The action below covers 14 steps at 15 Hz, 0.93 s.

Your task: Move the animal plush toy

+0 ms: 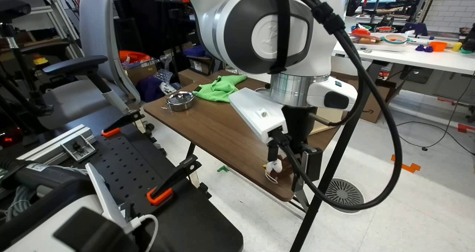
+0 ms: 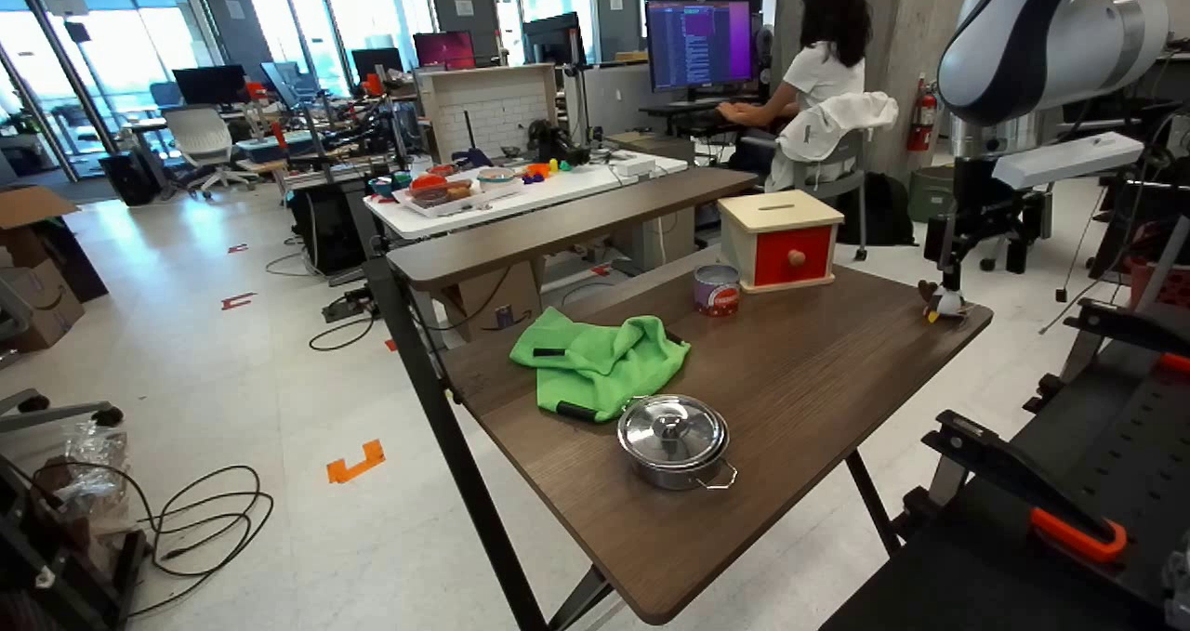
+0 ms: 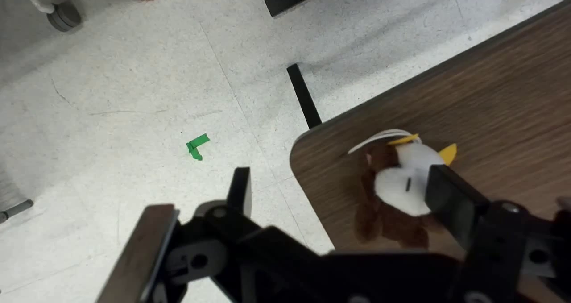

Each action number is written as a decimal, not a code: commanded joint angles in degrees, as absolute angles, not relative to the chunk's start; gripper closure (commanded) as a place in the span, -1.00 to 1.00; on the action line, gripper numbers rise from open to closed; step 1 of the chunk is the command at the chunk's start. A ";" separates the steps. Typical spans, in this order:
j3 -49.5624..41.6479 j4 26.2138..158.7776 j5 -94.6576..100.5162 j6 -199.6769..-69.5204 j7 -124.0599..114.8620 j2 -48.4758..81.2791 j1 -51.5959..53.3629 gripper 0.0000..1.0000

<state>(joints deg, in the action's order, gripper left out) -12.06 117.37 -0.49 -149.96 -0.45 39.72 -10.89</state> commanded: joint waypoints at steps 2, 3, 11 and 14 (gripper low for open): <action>-9.59 117.22 -1.36 -152.39 0.18 40.08 -12.22 -1.00; -9.39 116.98 -1.42 -152.57 0.16 40.31 -12.23 -1.00; -10.03 117.21 -0.42 -150.73 -0.59 39.88 -11.12 -1.00; -10.03 117.21 -0.42 -150.73 -0.59 39.89 -11.12 -1.00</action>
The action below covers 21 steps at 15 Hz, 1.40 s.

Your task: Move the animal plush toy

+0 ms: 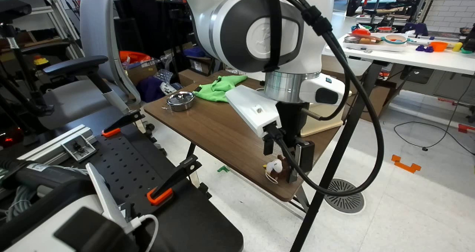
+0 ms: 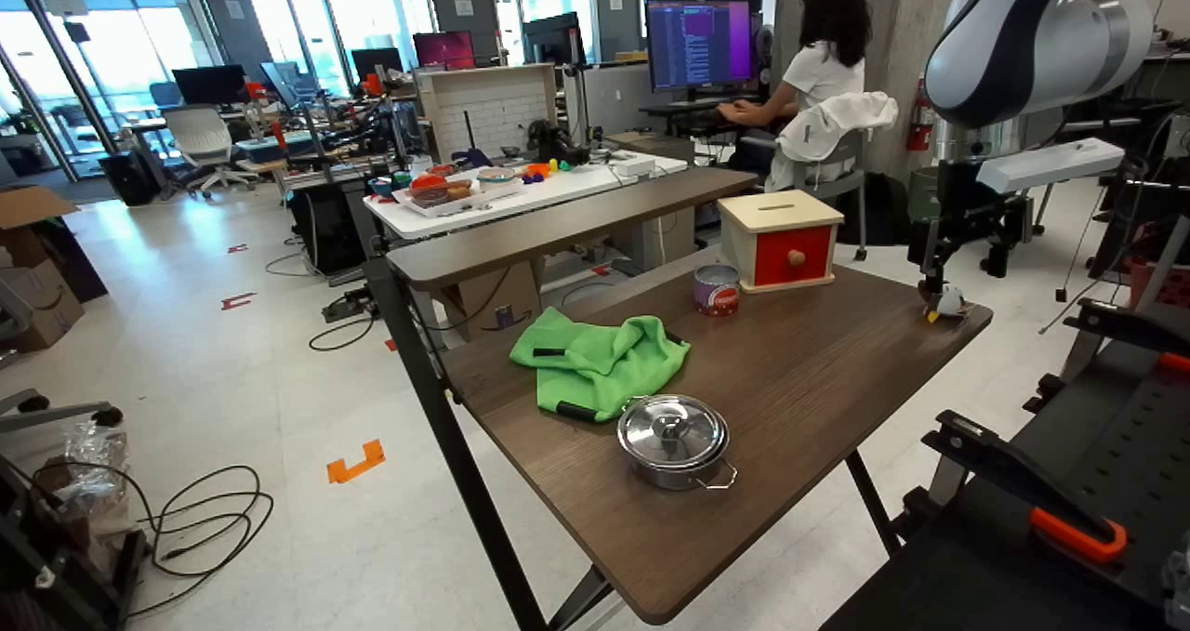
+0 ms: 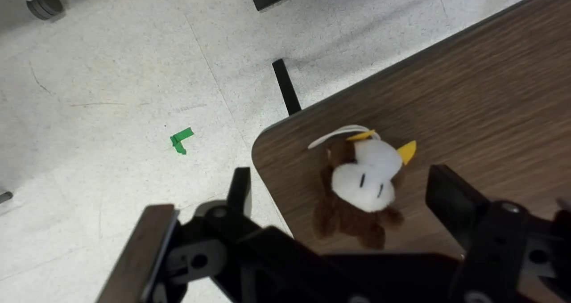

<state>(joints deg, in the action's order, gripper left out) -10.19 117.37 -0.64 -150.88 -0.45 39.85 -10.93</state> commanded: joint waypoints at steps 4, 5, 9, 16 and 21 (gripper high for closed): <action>-10.80 116.81 0.41 -151.40 -1.21 40.65 -10.32 -1.00; -10.65 116.70 0.26 -152.26 -1.55 41.07 -10.23 -1.00; -8.68 116.51 -0.81 -155.20 -0.57 42.27 -10.66 -0.50; -6.86 115.97 -1.41 -158.17 -0.03 43.60 -11.18 0.43; -5.02 117.80 -1.28 -152.06 2.29 39.98 -11.60 0.98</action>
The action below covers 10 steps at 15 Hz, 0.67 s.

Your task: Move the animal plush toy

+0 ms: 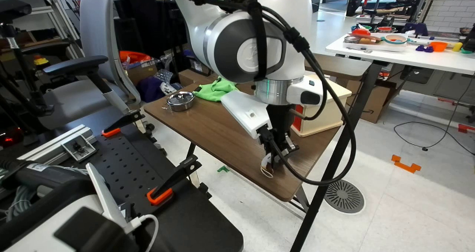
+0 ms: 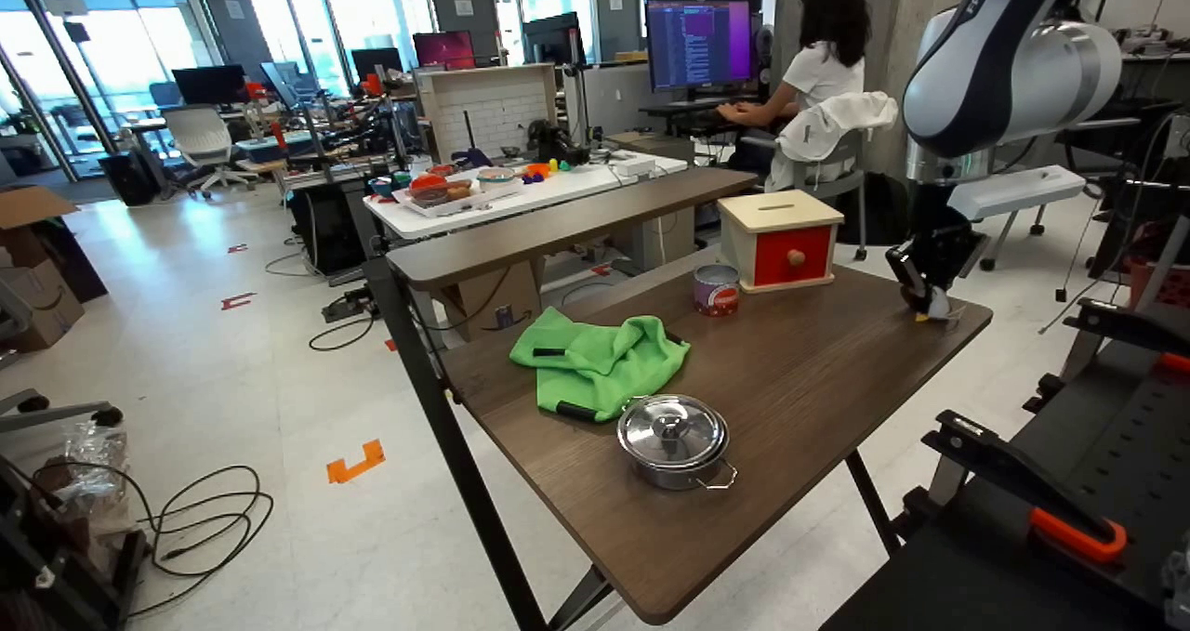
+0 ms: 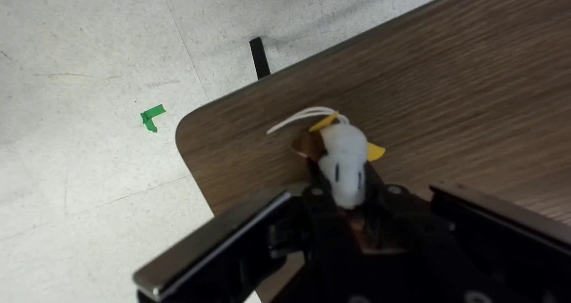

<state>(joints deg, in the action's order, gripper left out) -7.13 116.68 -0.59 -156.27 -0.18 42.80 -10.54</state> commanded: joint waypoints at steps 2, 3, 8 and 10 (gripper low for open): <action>-3.95 119.54 -1.15 -150.80 3.25 38.11 -10.90 0.96; -2.83 120.53 -1.43 -150.93 3.94 37.14 -10.80 0.93; 2.56 122.74 -3.68 -153.03 4.11 35.10 -9.27 0.92; 4.66 122.64 -5.46 -153.46 3.16 34.90 -8.11 0.92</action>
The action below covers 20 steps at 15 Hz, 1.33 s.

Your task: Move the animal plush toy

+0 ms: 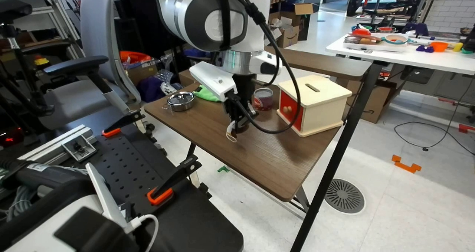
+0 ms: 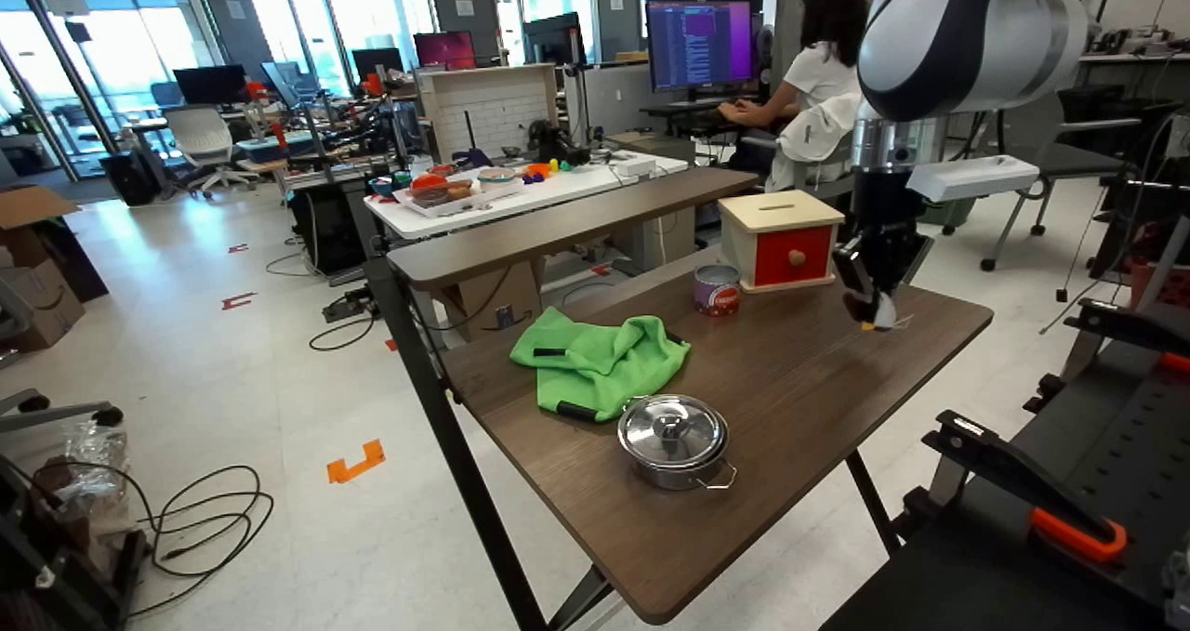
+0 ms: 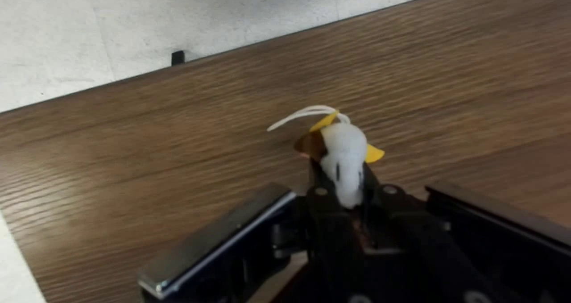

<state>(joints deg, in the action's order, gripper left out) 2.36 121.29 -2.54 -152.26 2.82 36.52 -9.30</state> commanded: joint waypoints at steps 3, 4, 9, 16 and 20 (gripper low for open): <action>7.68 120.24 -8.66 -152.96 1.88 35.75 -6.34 0.92; 8.37 119.58 -9.55 -153.04 1.09 35.86 -5.56 0.92; 8.98 111.21 -11.81 -151.65 -5.16 38.06 -0.23 0.92; 4.52 96.49 -10.29 -150.53 -15.35 44.86 5.90 0.92; 1.13 86.98 -9.72 -148.20 -19.63 51.48 7.55 0.92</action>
<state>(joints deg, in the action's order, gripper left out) 3.80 95.58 -10.12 -151.29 -16.44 45.79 5.86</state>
